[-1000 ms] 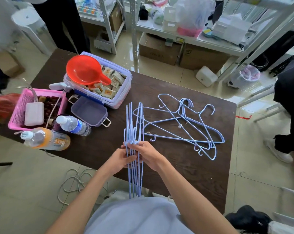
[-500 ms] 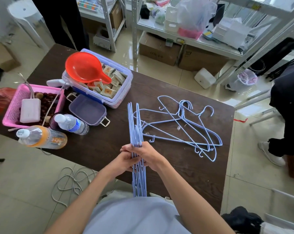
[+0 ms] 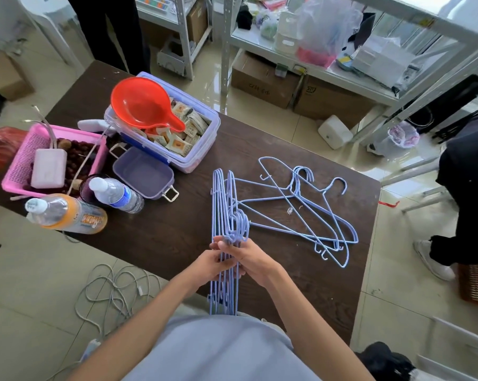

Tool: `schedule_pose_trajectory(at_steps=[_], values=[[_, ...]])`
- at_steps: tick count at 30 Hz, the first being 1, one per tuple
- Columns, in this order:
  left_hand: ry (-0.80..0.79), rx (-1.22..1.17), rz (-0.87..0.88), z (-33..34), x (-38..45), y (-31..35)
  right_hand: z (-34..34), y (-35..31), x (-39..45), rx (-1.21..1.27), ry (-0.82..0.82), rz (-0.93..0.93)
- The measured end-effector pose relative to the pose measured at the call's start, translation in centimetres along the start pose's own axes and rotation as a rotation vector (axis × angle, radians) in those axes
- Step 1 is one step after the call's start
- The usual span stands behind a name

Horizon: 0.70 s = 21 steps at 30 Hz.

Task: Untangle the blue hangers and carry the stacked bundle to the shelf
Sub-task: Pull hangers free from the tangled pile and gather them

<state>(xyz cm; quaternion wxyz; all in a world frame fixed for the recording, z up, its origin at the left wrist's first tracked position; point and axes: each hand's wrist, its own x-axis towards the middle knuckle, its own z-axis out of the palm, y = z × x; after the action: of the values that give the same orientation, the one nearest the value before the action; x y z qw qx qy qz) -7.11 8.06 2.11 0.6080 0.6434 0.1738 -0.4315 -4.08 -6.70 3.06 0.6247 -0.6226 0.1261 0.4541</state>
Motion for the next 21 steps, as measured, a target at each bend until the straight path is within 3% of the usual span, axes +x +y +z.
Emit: schedule_pose_trajectory(at_steps=[5,21], values=[[0.107,-0.03,0.017,0.3,-0.5,-1.6,-0.7,1.1,-0.3,-0.061,0.097,-0.041],[0.119,-0.094,-0.049,0.9,-0.1,-4.3,3.3,-1.3,-1.3,-0.114,0.157,-0.094]])
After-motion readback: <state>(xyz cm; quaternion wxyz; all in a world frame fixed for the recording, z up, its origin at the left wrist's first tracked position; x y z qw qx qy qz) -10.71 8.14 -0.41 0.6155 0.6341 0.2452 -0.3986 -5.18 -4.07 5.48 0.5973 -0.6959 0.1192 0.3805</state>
